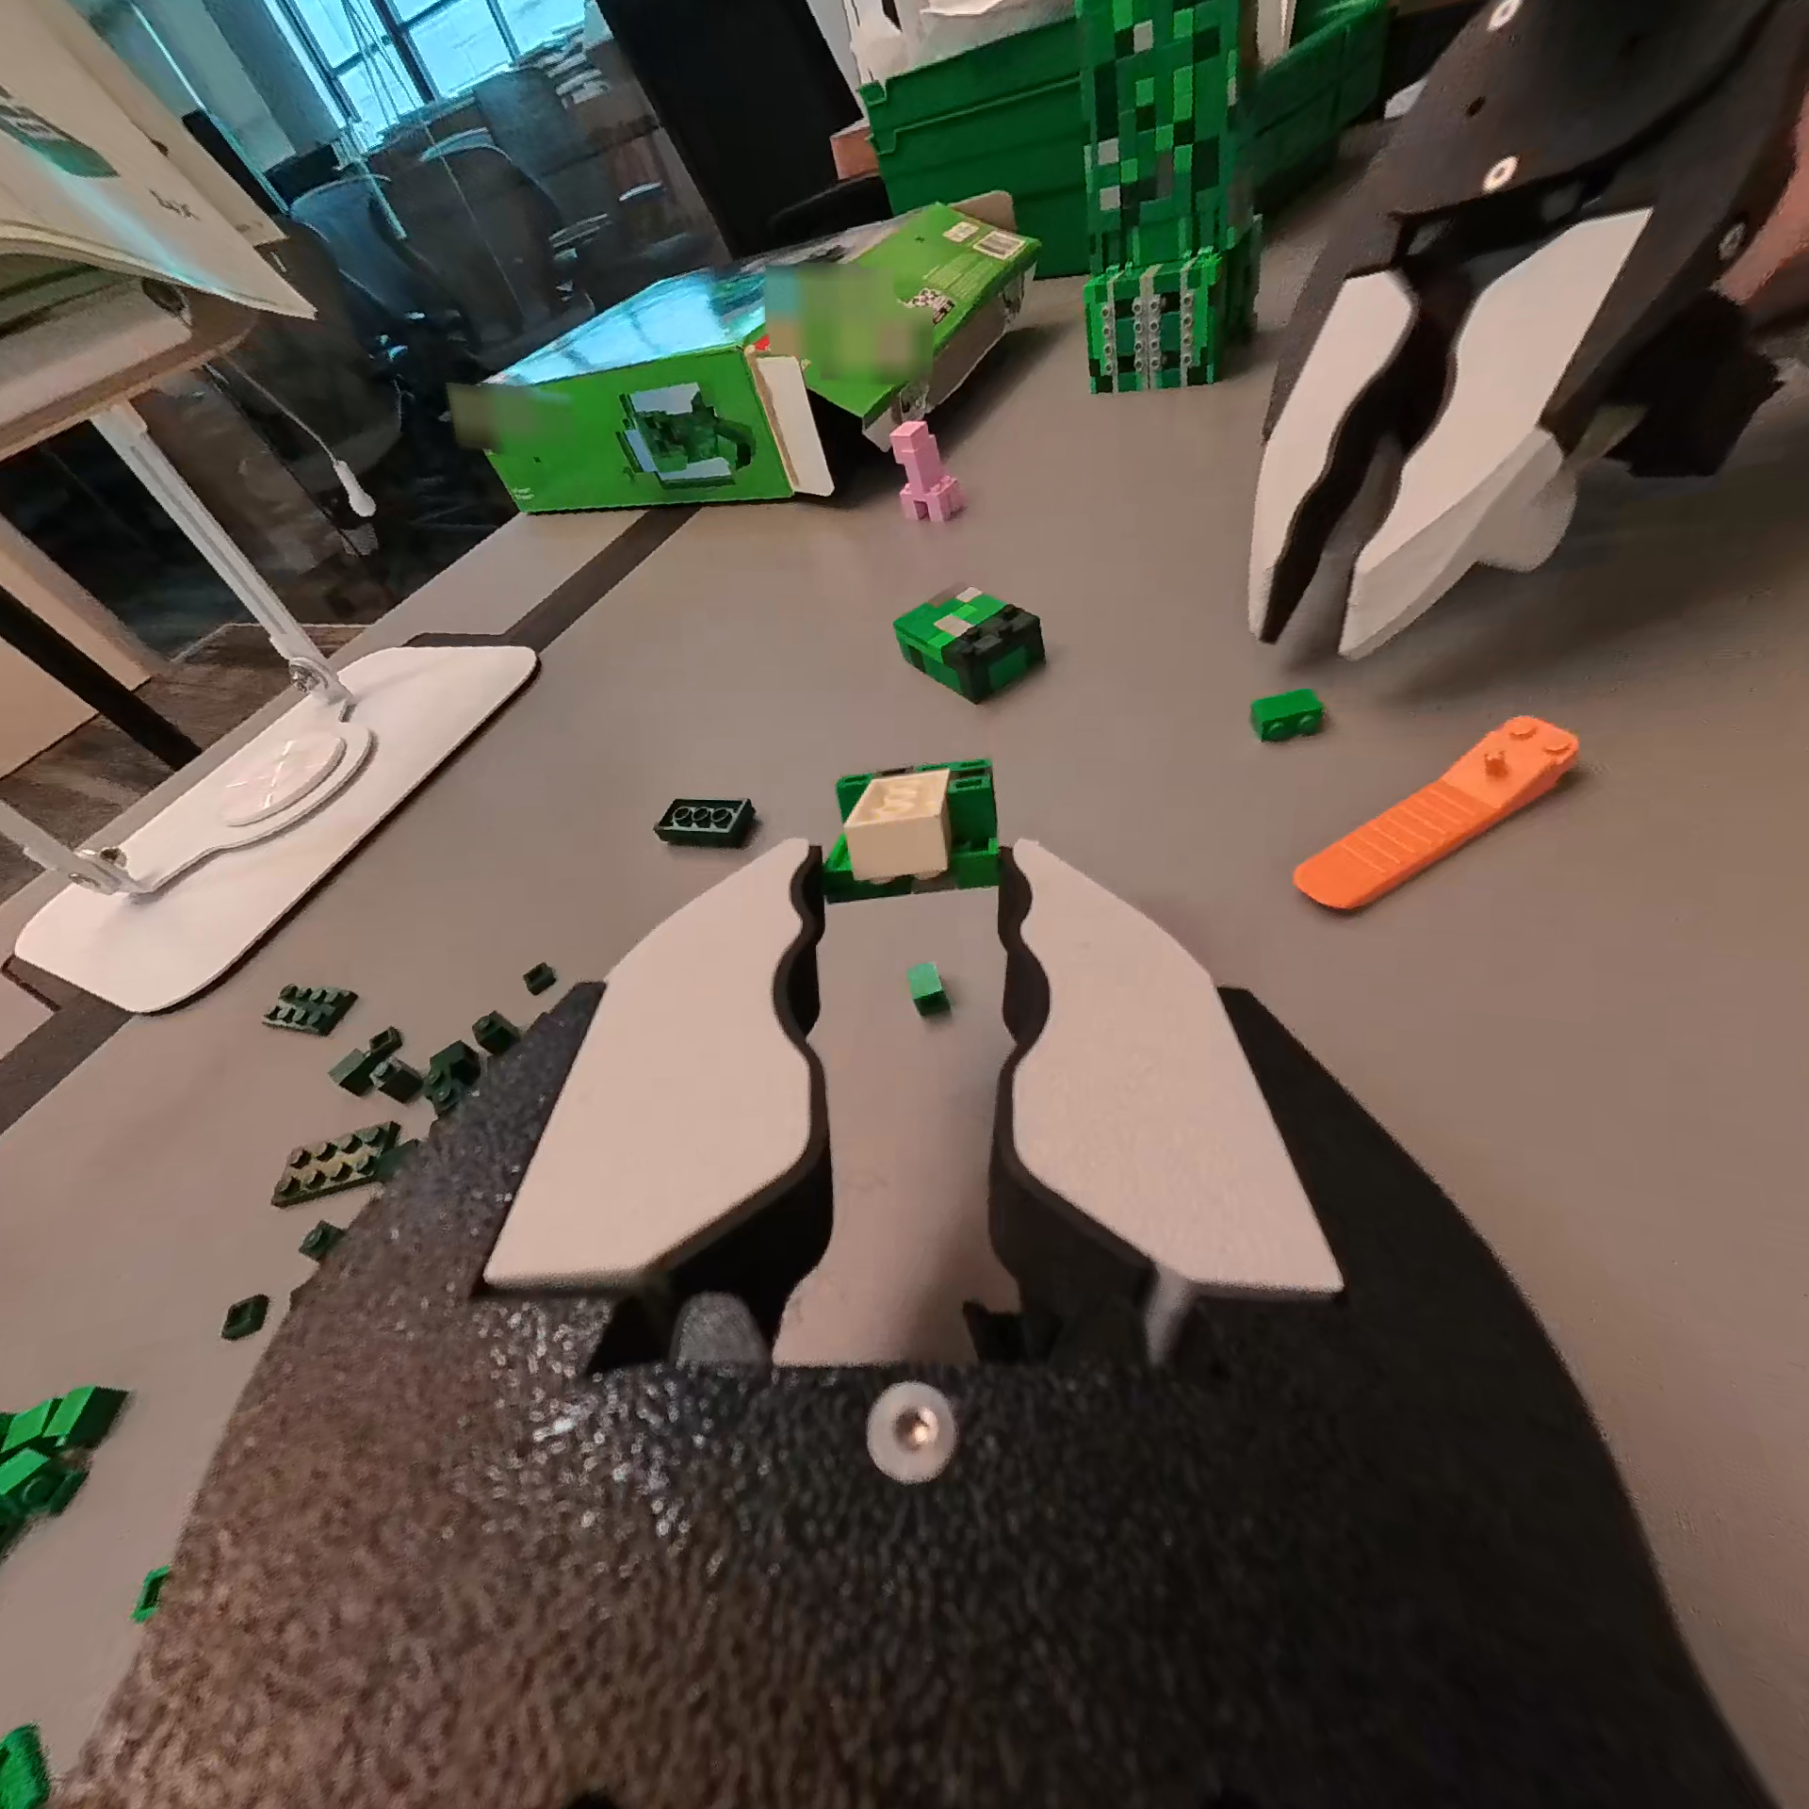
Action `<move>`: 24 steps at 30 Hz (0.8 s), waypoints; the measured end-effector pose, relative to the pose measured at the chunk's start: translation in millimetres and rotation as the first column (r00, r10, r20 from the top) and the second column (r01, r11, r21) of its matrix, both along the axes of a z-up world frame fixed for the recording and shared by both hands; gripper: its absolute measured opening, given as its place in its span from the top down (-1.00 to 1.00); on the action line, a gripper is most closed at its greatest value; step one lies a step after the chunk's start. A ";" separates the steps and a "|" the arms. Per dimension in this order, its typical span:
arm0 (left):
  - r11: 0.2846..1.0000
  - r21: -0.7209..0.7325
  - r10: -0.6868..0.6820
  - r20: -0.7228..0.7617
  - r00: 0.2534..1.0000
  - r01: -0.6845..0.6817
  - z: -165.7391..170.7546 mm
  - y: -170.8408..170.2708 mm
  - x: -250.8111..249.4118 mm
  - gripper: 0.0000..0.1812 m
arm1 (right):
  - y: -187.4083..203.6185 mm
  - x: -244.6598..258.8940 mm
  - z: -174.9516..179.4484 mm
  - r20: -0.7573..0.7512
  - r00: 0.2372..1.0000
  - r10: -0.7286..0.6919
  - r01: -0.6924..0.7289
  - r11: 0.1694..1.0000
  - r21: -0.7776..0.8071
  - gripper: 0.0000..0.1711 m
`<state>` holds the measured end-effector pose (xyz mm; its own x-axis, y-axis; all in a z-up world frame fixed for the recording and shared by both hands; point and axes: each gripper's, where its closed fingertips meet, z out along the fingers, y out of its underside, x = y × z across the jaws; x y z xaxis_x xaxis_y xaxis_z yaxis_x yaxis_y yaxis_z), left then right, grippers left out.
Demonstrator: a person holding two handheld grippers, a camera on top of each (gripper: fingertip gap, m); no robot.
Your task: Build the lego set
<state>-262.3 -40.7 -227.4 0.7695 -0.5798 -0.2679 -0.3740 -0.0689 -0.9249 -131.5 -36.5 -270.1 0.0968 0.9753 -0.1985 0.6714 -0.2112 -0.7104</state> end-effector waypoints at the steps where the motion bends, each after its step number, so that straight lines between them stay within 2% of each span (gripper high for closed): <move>1: 1.000 -0.002 -0.001 -0.007 1.000 0.001 -0.9 -0.1 0.4 0.62 | 0.8 -1.2 -1.2 0.014 1.000 -0.008 0.008 0.999 0.033 0.73; 11: 0.999 -0.034 -0.023 -0.058 0.998 0.021 -7.8 -3.1 6.8 0.62 | 0.9 -8.3 -15.9 0.168 0.985 0.037 -0.062 0.988 0.140 0.82; 16: 0.999 -0.044 -0.023 -0.064 0.998 0.020 -9.7 -3.4 6.2 0.62 | 3.1 -7.7 -16.8 0.236 0.963 0.132 -0.196 0.943 0.269 0.87; 18: 0.999 -0.048 -0.027 -0.066 0.997 0.024 -10.3 -3.7 7.0 0.62 | 5.0 -7.2 -16.5 0.268 0.947 0.178 -0.271 0.890 0.366 0.87; 20: 0.998 -0.056 -0.037 -0.066 0.997 0.033 -11.1 -4.7 9.0 0.62 | 6.7 -8.3 -14.2 0.295 0.928 0.229 -0.353 0.794 0.494 0.87; 22: 0.995 -0.073 -0.063 -0.043 0.997 0.060 -9.4 -7.9 14.5 0.62 | 7.2 -11.5 -8.1 0.305 0.911 0.278 -0.411 0.662 0.627 0.87; 24: 0.986 -0.106 -0.125 0.021 0.992 0.127 -3.4 -15.5 27.5 0.62 | 7.6 -17.3 4.1 0.285 0.909 0.305 -0.408 0.508 0.759 0.87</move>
